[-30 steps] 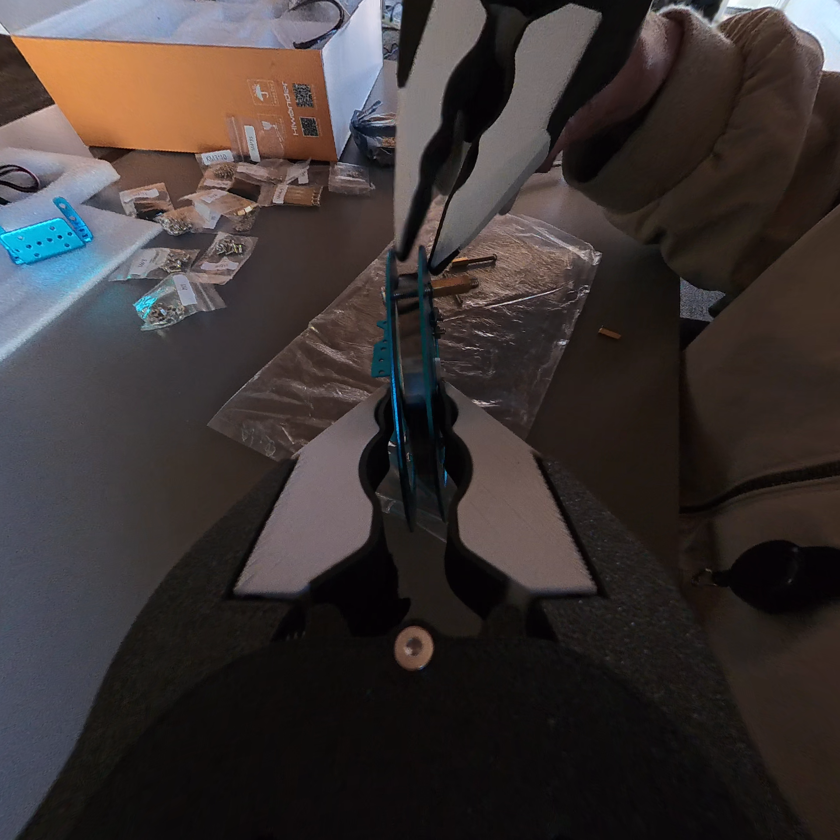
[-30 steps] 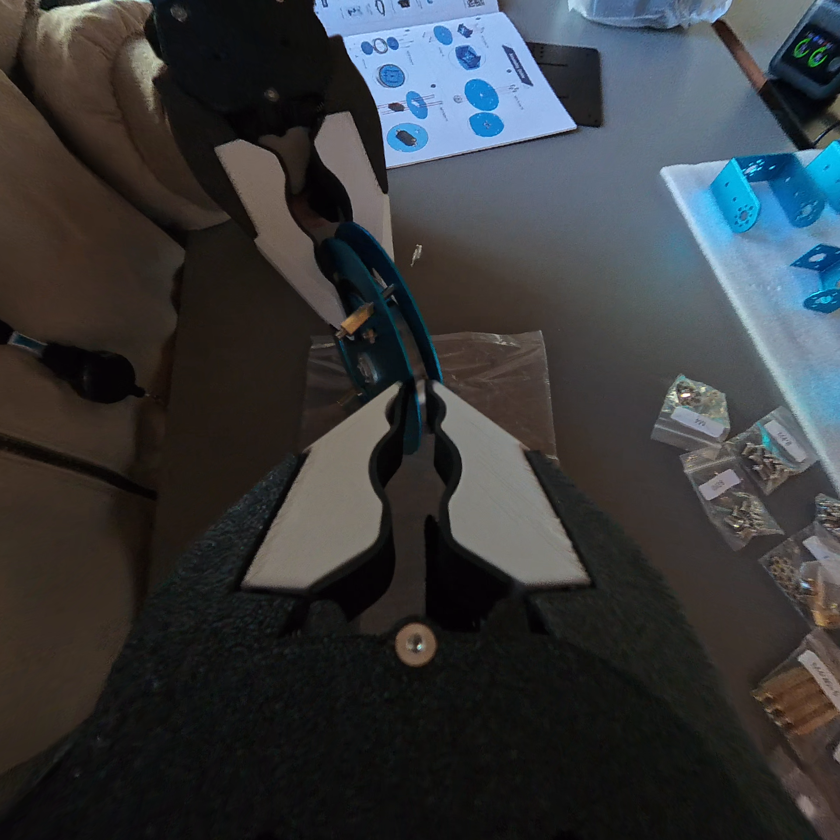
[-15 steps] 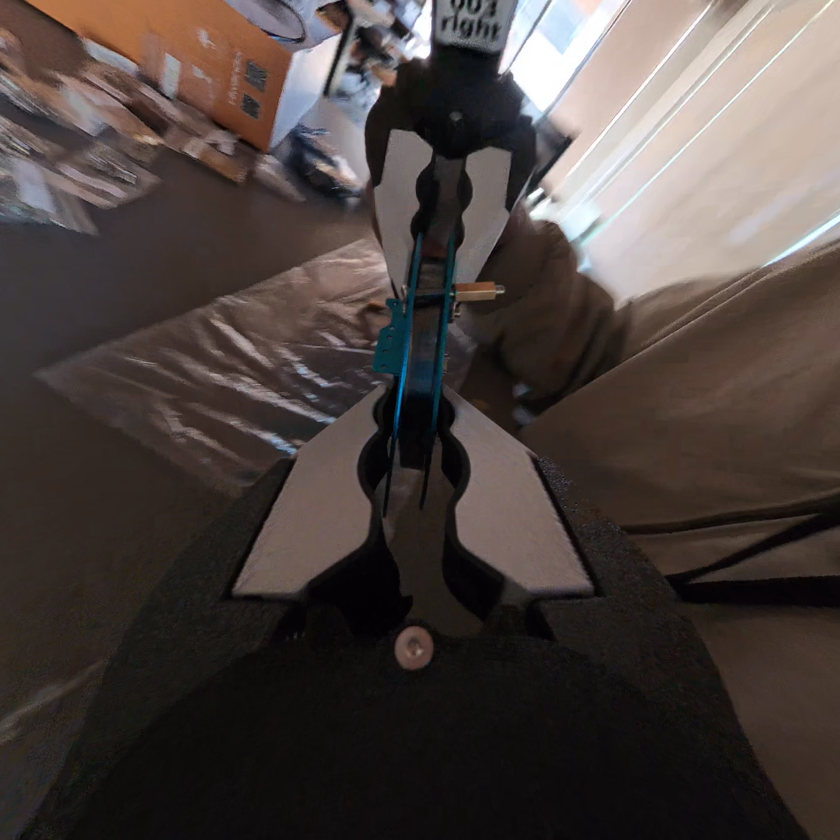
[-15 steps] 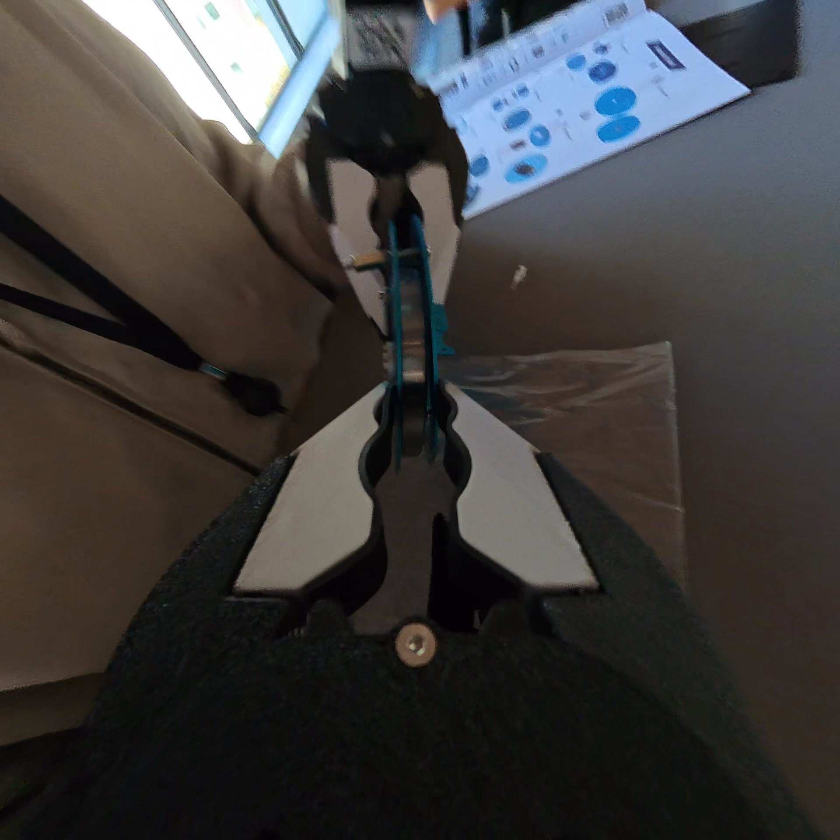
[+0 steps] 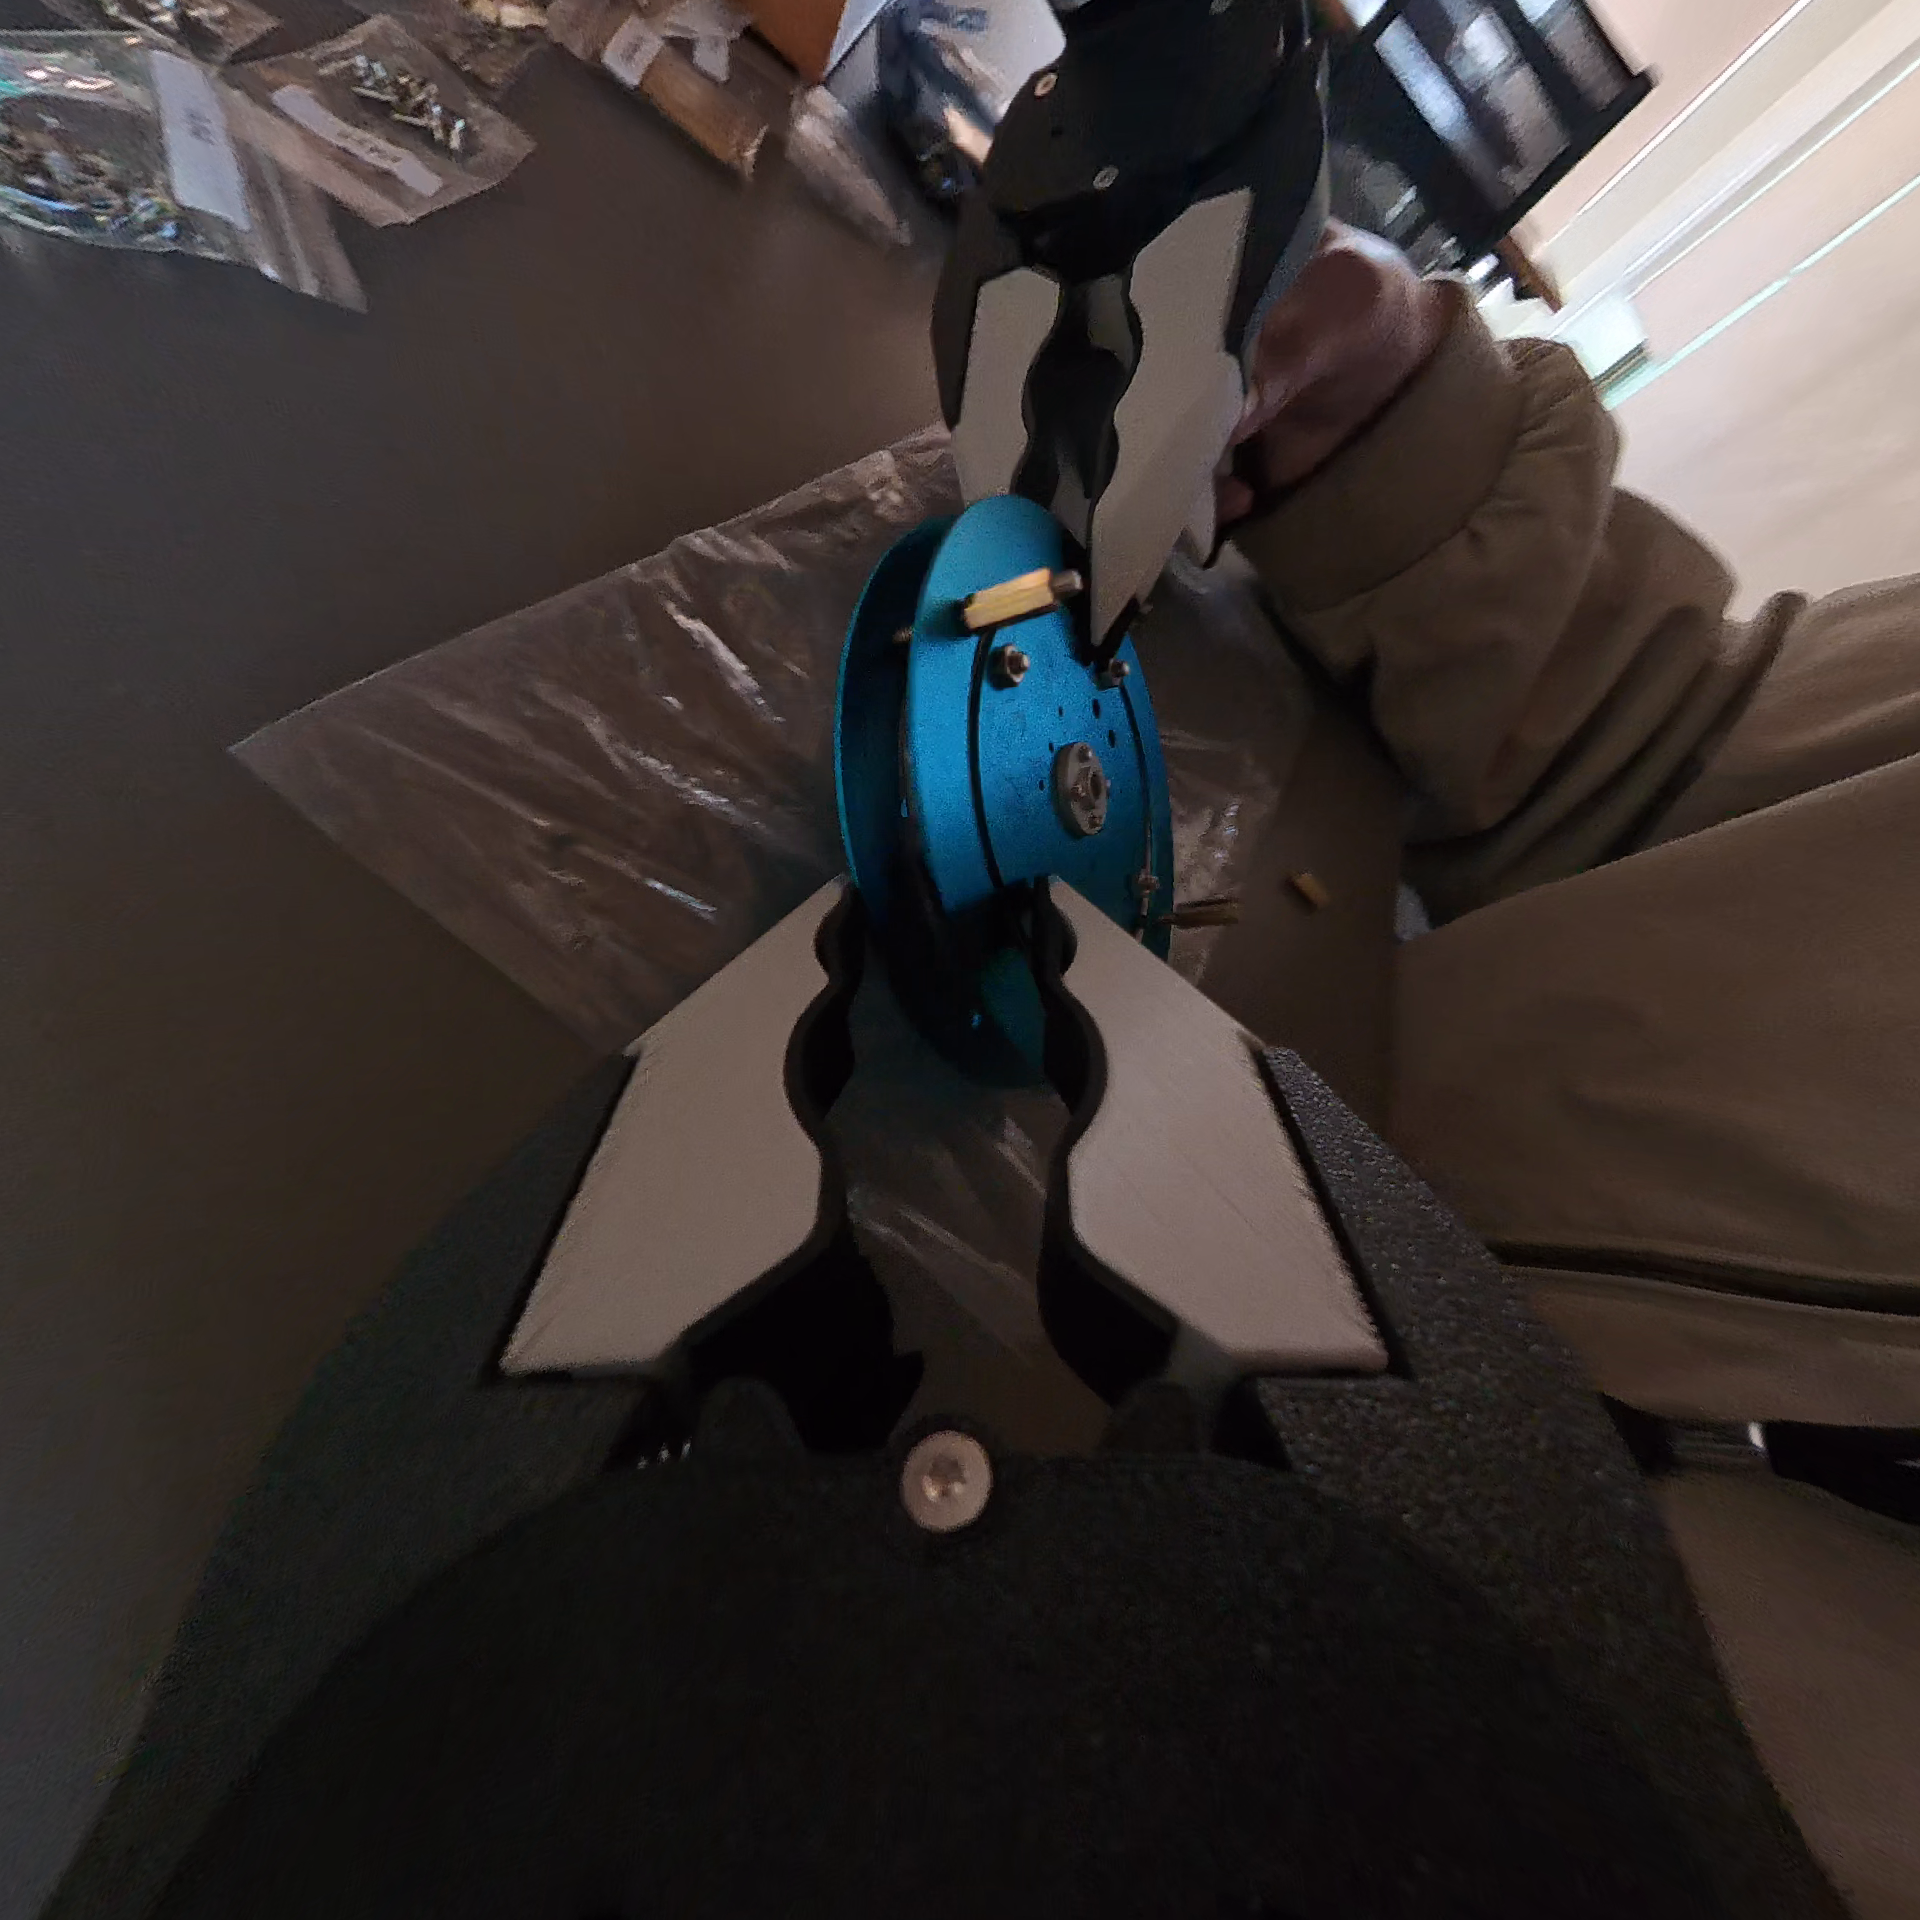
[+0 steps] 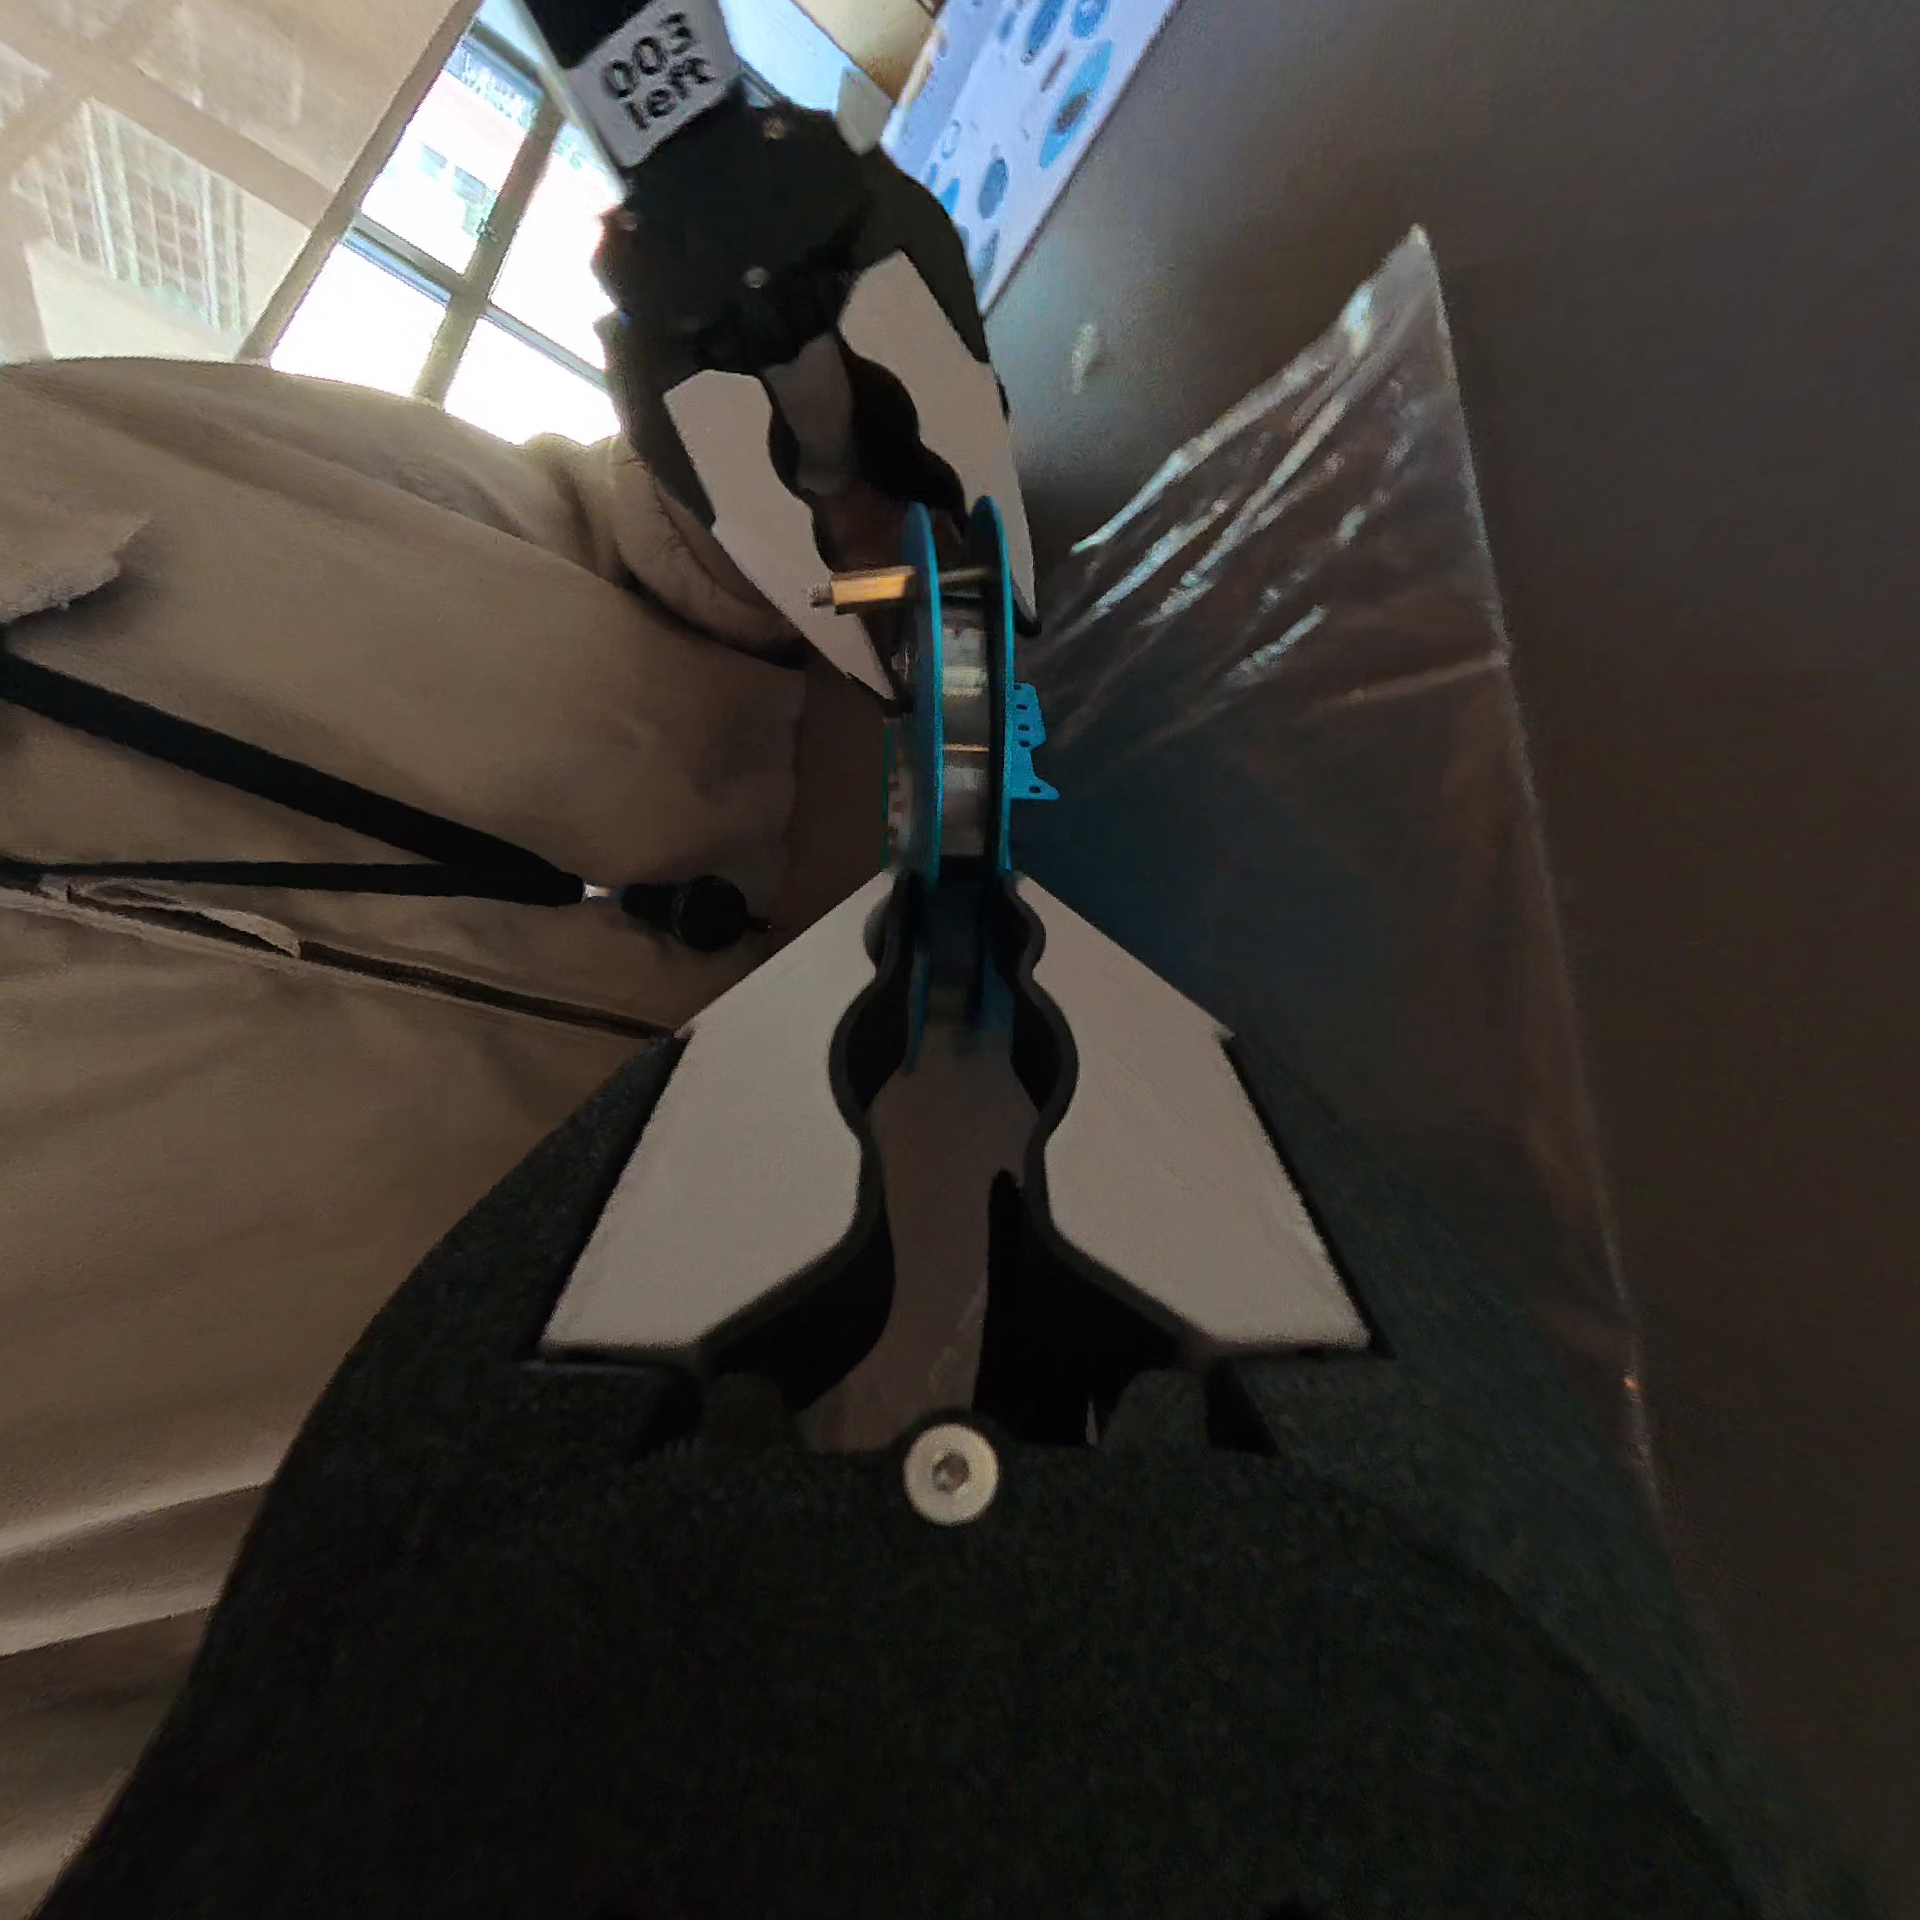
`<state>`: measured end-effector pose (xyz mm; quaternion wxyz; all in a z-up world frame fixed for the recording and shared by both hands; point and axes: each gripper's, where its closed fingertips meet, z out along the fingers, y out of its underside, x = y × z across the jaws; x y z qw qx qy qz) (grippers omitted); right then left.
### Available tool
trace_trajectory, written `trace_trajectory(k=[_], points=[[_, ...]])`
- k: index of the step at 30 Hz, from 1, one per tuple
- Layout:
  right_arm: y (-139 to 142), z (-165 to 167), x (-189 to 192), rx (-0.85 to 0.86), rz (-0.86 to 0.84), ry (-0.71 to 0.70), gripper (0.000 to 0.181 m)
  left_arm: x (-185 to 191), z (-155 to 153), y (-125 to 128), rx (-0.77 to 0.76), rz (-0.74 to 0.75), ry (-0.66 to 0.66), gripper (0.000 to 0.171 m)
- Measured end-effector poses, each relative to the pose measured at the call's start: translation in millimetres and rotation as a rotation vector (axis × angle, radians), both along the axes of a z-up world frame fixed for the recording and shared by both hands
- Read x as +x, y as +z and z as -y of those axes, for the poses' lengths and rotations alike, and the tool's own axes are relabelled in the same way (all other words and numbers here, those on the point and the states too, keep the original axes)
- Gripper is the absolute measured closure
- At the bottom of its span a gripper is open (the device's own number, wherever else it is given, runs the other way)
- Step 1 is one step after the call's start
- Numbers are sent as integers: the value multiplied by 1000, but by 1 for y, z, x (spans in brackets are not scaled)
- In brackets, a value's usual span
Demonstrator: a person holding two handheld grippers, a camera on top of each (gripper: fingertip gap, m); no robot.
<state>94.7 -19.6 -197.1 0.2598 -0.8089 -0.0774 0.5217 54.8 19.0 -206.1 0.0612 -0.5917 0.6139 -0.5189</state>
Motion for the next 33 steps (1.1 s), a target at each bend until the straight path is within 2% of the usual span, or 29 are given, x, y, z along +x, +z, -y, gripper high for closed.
trace_trajectory(k=[4, 7, 10, 15, 19, 23, 28, 33], points=[[-18, -6, 7, -118, -32, -21, 163, 3, -5, -8, 30, -51, -3, 138], [-20, -9, 10, -99, 5, -32, 160, 3, -7, -10, 21, -61, -12, 137], [-27, -13, 20, -96, 74, -73, 156, 6, -17, -15, 65, -69, 31, 132], [-27, -14, 28, -60, 125, -106, 160, 3, -17, -14, 128, -47, 18, 132], [-23, -13, 36, -15, 238, -139, 158, 2, -20, -13, 197, -27, 7, 130], [-22, -5, 32, 44, 363, -135, 159, 1, -17, -12, 200, -16, -11, 135], [-24, 1, 20, 45, 351, -124, 156, -5, -19, -12, 197, -21, -7, 134], [-17, 3, 40, 63, 418, -221, 156, -7, -21, -7, 210, -6, 14, 135]])
